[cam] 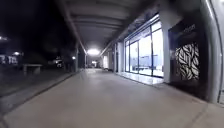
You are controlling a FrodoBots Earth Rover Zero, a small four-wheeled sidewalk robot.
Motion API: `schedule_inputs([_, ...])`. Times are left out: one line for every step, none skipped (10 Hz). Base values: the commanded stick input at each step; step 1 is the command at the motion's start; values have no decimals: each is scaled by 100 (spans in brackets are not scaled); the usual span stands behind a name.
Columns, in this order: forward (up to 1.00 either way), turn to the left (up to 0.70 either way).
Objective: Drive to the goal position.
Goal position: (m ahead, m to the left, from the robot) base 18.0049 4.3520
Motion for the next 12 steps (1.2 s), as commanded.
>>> schedule_inputs([70, 2])
schedule_inputs([70, 2])
schedule_inputs([70, 2])
schedule_inputs([70, 2])
schedule_inputs([70, 2])
schedule_inputs([70, 2])
schedule_inputs([70, 2])
schedule_inputs([70, 2])
schedule_inputs([70, 2])
schedule_inputs([70, 2])
schedule_inputs([70, 2])
schedule_inputs([70, 2])
